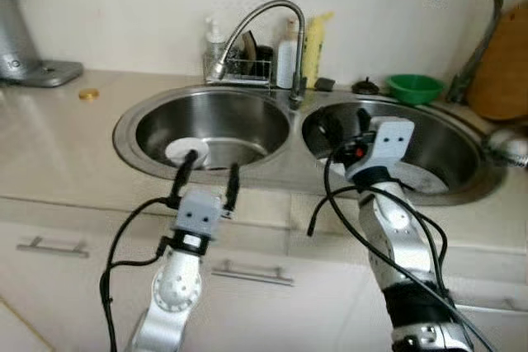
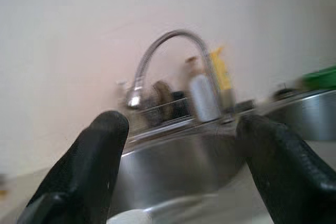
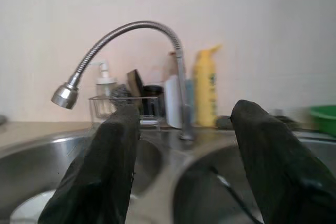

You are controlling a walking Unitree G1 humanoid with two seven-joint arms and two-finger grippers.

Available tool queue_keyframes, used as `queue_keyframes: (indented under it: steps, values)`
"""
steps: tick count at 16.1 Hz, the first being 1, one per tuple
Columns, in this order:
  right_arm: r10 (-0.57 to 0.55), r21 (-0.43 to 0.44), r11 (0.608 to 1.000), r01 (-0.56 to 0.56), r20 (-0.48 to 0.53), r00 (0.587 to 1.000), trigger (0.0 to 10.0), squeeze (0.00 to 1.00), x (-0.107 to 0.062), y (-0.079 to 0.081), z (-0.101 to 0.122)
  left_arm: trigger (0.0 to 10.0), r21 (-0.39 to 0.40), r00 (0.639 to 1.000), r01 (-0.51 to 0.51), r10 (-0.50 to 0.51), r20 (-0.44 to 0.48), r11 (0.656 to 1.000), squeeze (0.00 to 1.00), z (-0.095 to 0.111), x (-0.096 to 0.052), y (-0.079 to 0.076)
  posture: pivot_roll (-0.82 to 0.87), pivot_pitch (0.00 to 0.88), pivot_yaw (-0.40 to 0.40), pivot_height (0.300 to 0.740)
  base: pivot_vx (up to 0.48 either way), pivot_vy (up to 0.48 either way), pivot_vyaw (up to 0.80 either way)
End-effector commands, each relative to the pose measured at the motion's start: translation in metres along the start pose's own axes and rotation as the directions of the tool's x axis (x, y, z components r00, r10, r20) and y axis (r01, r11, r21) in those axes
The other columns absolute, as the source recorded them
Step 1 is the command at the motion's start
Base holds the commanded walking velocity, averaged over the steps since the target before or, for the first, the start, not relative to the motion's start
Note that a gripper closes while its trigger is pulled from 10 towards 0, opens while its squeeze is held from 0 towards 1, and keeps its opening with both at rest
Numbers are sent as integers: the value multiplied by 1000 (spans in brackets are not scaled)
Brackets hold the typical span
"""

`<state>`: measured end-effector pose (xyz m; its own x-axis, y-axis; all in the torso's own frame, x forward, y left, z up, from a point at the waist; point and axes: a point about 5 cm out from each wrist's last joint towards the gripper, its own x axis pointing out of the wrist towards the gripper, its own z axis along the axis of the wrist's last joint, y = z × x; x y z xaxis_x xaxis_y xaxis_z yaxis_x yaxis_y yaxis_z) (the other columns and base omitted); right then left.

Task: Kitchen organization

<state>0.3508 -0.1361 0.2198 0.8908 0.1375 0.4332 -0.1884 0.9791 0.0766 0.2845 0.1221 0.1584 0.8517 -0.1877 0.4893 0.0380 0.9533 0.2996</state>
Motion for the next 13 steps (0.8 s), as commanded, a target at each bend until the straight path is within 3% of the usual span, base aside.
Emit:
queue_keyframes:
  steps: [1,3,5,7,9,10,13]
  values:
    - [32,-2,999,-32,33,999,10000,0,0,8,8,10000,10,1000,-5,4,20,1000,0,4,4,4,8,0,-25,740,-304,0,0]
    - [57,-8,998,-56,42,997,10000,0,-5,17,9,10000,10,1000,-10,10,21,1000,0,4,4,4,-1,0,-25,740,-304,0,0]
    - [153,-38,988,-150,79,985,10000,0,-16,44,14,10000,5,1000,-15,15,18,1000,0,3,3,5,-12,0,-21,740,0,0,0]
    - [227,-93,971,-222,53,972,10000,0,-25,58,9,10000,0,1000,-4,4,-4,1000,0,0,2,2,-19,0,-14,740,0,0,0]
    - [252,-139,958,-251,-8,968,10000,0,-32,61,-2,10000,-35,999,-1,0,-41,999,0,-5,0,0,-21,0,-11,740,0,0,0]
    - [251,-139,955,-262,-89,964,10000,0,-39,61,-12,10000,-34,997,12,-15,-76,999,0,-9,-3,-1,-21,0,-6,740,0,0,0]
    - [283,-129,944,-304,-156,946,10000,0,-49,62,-22,10000,-50,993,22,-28,-113,999,0,-15,-10,-2,-24,0,0,740,0,424,-267]
